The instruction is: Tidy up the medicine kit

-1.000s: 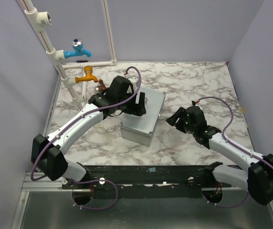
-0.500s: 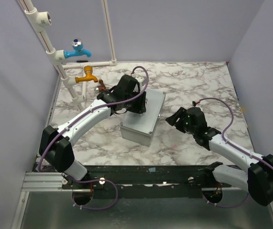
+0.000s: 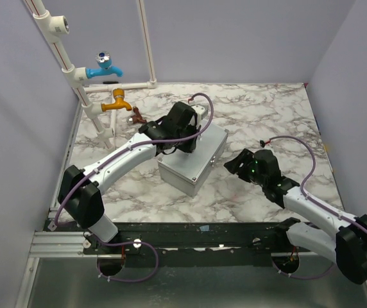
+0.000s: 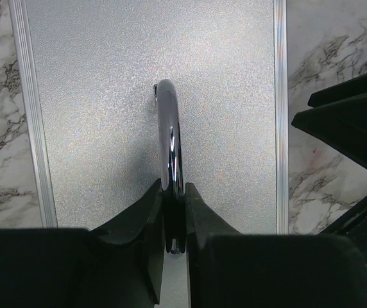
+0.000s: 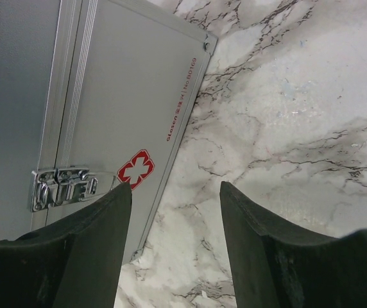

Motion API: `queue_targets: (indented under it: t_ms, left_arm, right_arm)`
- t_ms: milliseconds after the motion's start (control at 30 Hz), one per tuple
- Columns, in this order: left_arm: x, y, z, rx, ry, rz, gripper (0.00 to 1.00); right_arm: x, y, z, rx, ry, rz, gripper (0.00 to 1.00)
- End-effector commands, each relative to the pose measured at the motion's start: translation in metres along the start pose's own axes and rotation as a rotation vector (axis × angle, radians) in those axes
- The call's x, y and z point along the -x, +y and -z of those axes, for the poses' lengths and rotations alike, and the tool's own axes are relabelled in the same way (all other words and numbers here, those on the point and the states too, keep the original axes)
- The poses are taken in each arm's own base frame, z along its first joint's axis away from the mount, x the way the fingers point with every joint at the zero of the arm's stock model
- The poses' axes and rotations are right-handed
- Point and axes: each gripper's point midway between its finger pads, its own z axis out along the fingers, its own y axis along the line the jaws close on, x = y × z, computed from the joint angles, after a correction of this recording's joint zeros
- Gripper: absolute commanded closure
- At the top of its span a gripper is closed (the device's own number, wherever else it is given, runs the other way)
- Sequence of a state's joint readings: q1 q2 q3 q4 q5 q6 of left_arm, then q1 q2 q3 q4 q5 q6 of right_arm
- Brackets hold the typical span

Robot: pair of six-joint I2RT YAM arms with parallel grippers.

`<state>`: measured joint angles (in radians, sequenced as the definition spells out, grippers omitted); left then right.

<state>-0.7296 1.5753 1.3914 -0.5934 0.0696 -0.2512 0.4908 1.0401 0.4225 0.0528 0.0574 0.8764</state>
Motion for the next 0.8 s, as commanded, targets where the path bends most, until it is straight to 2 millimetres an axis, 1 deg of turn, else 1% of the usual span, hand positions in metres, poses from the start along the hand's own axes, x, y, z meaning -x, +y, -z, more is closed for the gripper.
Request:
queue_targets:
  t_ms: [0, 167, 300, 367, 500, 567, 633, 767]
  left_arm:
    - [0.006, -0.001, 0.001, 0.021, 0.0, -0.16, 1.0]
    - [0.004, 0.002, 0.001, 0.031, 0.024, -0.269, 1.0]
    - [0.001, 0.007, 0.002, 0.034, 0.041, -0.361, 1.0]
    - [-0.003, 0.007, 0.005, 0.016, 0.051, -0.403, 1.0]
    - [-0.009, 0.003, 0.013, -0.028, 0.057, -0.479, 1.0]
    - [-0.014, 0.001, 0.016, -0.054, 0.051, -0.514, 1.0]
    - [-0.019, -0.002, 0.019, -0.081, 0.052, -0.533, 1.0]
    - [-0.025, -0.006, 0.021, -0.118, 0.06, -0.552, 1.0]
  right_arm:
    - [-0.002, 0.011, 0.007, 0.095, 0.0, 0.061, 0.4]
    - [-0.017, 0.026, 0.015, 0.226, 0.059, 0.125, 0.42]
    - [-0.027, 0.027, 0.017, 0.273, 0.088, 0.158, 0.43]
    - [-0.032, 0.027, 0.019, 0.297, 0.097, 0.168, 0.44]
    - [-0.042, 0.042, 0.028, 0.439, 0.121, 0.214, 0.46]
    - [-0.05, 0.051, 0.034, 0.523, 0.142, 0.247, 0.44]
    - [-0.053, 0.055, 0.035, 0.558, 0.156, 0.264, 0.39]
    - [-0.049, 0.058, 0.032, 0.596, 0.108, 0.308, 0.34]
